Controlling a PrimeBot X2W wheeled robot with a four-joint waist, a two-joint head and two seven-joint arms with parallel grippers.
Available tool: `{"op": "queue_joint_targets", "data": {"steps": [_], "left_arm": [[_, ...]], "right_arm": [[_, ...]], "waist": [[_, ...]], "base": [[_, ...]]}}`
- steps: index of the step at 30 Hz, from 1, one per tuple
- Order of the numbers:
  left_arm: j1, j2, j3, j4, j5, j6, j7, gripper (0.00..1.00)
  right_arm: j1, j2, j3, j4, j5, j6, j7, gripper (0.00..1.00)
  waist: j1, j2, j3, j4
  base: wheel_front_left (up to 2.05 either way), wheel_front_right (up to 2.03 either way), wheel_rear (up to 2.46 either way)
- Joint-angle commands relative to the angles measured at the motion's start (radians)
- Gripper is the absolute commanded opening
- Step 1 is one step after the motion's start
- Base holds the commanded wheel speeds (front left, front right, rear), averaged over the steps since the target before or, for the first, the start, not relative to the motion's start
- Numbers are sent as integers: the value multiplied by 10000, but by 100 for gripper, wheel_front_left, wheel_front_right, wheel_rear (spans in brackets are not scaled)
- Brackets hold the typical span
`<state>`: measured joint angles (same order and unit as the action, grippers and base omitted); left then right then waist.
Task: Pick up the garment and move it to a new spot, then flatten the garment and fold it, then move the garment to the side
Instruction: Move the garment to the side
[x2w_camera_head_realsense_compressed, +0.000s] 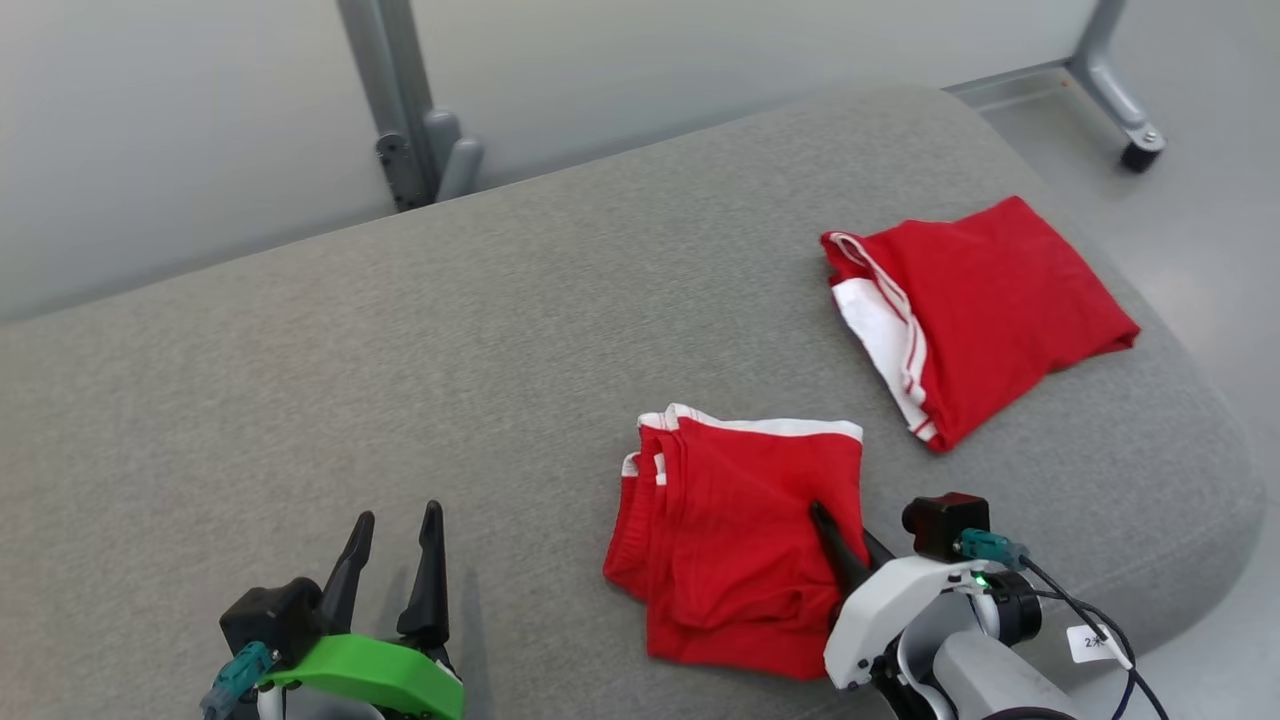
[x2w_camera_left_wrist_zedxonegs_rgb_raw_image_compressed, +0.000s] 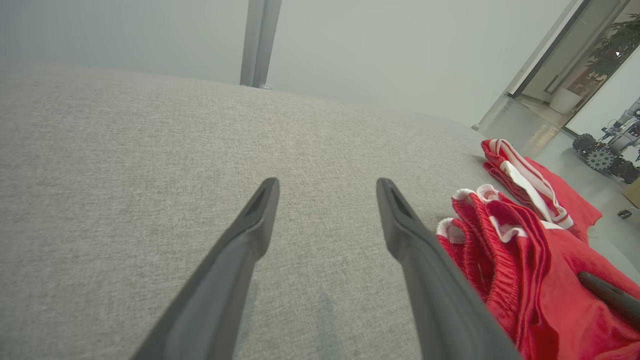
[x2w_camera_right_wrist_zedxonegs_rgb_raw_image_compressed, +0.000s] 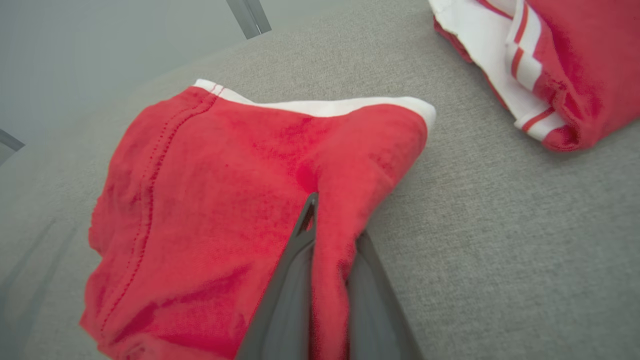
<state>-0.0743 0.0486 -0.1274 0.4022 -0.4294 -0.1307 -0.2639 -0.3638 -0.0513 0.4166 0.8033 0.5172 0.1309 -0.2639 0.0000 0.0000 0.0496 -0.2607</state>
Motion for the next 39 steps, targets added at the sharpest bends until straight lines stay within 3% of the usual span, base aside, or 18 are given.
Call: {"op": "queue_joint_targets", "data": {"steps": [1, 6, 14, 21, 26, 36, 37, 38, 39], "left_arm": [[-99, 43, -33, 9, -12, 8, 7, 100], [-260, 44, -329, 57, 4, 7, 7, 100], [-637, 52, -634, 206, 378, 5, 7, 100], [-877, 48, -573, 177, 548, 4, 7, 100], [-1043, 46, -621, 136, 759, 4, 7, 100], [-1333, 43, -548, -2, 915, 5, 7, 100], [-1343, 45, -542, -8, 938, 3, 7, 100], [-1343, 45, -542, -8, 938, 3, 7, 100], [-1343, 46, -525, -6, 958, 5, 7, 100]], "right_arm": [[92, -11, 137, 25, -105, -6, 1, 0], [-221, -178, 637, 80, -165, -6, 1, 0], [-1498, -576, 1424, 428, -305, -6, 1, 0], [-3475, -1689, 1864, 713, -551, -8, -8, 0], [-4617, -2638, 1938, 1797, -729, -8, -8, 0], [-5768, -4685, 1038, 3978, -1190, -11, -8, 0], [-5854, -4839, 907, 4050, -1403, -11, -8, 8], [-5854, -4839, 907, 4050, -1403, -11, -8, 8], [-5941, -4988, 671, 4070, -1547, -11, -8, 50]], "waist": [[0, 0, -167, -1528], [0, 0, 23, -1504], [0, 0, 801, -524], [0, 0, 1432, 385], [0, 0, 1831, 888], [0, 0, 2264, 1770], [0, 0, 2283, 1817], [0, 0, 2283, 1817], [0, 0, 2313, 1854]], "base": [[0, 0, 0], [0, 0, 0], [0, 0, 0], [0, 0, 0], [0, 0, 0], [0, 0, 0], [0, 0, 0], [0, 0, 0], [0, 0, 0]]}}
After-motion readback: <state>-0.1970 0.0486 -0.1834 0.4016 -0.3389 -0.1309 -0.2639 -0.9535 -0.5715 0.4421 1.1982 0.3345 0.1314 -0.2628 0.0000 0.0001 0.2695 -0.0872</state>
